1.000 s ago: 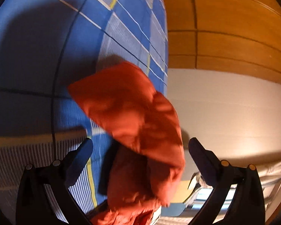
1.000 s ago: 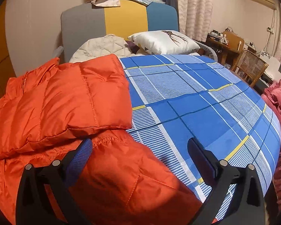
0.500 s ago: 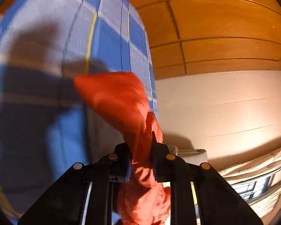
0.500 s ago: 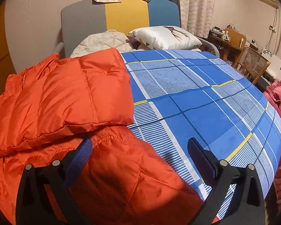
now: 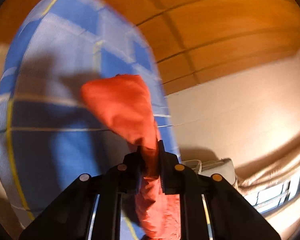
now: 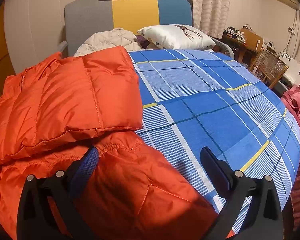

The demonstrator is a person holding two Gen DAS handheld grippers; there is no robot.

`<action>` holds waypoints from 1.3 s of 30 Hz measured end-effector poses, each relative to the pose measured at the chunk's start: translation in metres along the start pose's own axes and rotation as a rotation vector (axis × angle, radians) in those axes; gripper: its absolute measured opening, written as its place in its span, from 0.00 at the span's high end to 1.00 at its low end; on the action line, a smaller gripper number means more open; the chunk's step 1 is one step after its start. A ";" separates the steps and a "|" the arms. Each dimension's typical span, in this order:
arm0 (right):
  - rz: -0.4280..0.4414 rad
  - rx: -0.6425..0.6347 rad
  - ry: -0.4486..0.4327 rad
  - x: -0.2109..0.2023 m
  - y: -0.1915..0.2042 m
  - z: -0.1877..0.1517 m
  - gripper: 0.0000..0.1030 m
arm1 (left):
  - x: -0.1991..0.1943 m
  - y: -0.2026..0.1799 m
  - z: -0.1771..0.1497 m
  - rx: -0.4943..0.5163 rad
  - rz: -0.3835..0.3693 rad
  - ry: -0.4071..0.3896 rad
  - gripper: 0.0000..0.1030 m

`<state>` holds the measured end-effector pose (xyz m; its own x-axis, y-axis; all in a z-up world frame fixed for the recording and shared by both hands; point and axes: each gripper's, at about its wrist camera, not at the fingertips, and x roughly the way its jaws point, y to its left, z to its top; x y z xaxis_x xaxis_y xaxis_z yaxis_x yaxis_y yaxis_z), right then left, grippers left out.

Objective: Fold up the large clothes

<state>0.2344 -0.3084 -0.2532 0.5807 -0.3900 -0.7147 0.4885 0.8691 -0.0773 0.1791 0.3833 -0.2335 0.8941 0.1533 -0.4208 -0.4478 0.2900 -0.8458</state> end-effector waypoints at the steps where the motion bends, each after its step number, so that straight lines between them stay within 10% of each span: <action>1: -0.004 -0.002 -0.001 0.000 0.001 0.000 0.03 | -0.003 -0.013 -0.001 0.036 -0.009 -0.008 0.88; 15: -0.036 0.075 -0.062 -0.013 -0.016 -0.003 0.03 | -0.006 -0.216 -0.189 0.756 -0.190 0.142 0.88; 29: 0.002 0.127 -0.094 -0.019 -0.026 -0.006 0.03 | 0.012 -0.234 -0.381 1.012 -0.197 0.401 0.86; 36: 0.029 0.137 -0.097 -0.020 -0.028 -0.007 0.03 | 0.030 -0.221 -0.425 1.104 -0.155 0.451 0.86; 39: 0.031 0.133 -0.092 -0.019 -0.027 -0.007 0.03 | 0.031 -0.220 -0.431 1.116 -0.171 0.482 0.63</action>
<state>0.2057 -0.3227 -0.2423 0.6508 -0.3955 -0.6481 0.5481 0.8354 0.0406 0.3087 -0.0832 -0.2023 0.7472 -0.2625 -0.6105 0.1264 0.9581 -0.2572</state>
